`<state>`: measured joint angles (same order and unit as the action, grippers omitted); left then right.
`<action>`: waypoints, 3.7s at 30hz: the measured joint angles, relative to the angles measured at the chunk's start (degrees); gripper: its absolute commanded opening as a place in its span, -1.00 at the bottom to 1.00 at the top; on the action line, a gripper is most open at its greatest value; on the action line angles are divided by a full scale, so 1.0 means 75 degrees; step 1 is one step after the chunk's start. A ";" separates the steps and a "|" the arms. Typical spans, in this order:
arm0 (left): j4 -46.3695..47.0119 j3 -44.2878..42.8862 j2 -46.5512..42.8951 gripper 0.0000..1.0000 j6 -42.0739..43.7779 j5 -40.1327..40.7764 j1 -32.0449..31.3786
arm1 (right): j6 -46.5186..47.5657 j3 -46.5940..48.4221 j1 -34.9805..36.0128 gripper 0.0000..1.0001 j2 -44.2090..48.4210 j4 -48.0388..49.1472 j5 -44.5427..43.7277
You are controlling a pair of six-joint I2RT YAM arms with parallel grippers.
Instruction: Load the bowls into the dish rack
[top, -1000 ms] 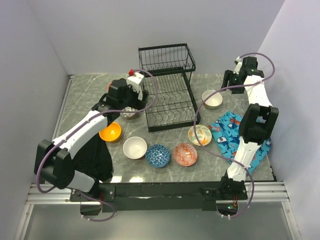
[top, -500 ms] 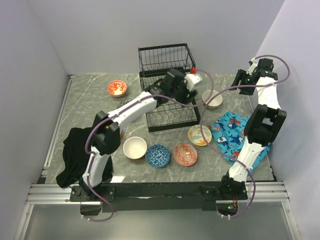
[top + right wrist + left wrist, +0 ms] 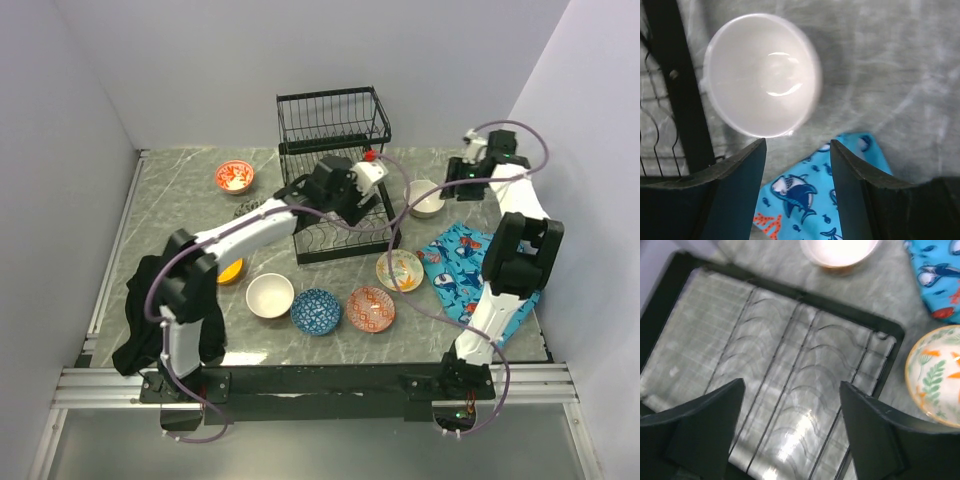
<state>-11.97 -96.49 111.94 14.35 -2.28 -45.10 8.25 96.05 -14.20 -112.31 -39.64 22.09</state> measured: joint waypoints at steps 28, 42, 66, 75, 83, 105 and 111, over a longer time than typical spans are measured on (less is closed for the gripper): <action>0.1463 0.0006 -0.0242 0.59 0.0003 -0.0542 0.0175 | -0.0399 0.1055 0.0507 0.25 -0.0373 0.0256 -0.0621; 0.1154 -0.0023 -0.0064 0.62 -0.0006 0.0035 0.0169 | -0.0551 0.1093 0.0507 0.10 -0.1335 0.0146 -0.1096; 0.0927 0.0119 -0.0134 0.63 -0.0050 0.0571 0.0239 | -0.0495 0.1466 0.0717 -0.55 -0.2046 0.0277 -0.1483; 0.0895 0.0562 -0.0536 0.63 -0.0041 0.0909 0.0239 | -0.0373 0.1440 0.0793 -1.00 -0.1938 0.0254 -0.1682; 0.1259 0.1754 -0.2250 0.71 -0.0035 0.1944 0.0504 | 0.0163 -0.0323 0.1763 -1.00 0.0638 0.0417 -0.4042; 0.0901 0.4237 -0.6344 0.73 -0.0210 0.2914 0.2897 | 0.1148 -0.2728 0.6193 -1.00 0.2238 0.3427 -1.0655; 0.0868 0.5205 -0.7073 0.73 -0.0341 0.2824 0.3019 | 0.1580 -0.2713 0.6551 -1.00 0.1781 0.4616 -1.1631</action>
<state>-5.45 -57.45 58.89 11.79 18.90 -22.46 20.10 75.70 34.94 -98.96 -5.02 -65.14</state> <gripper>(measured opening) 0.866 0.070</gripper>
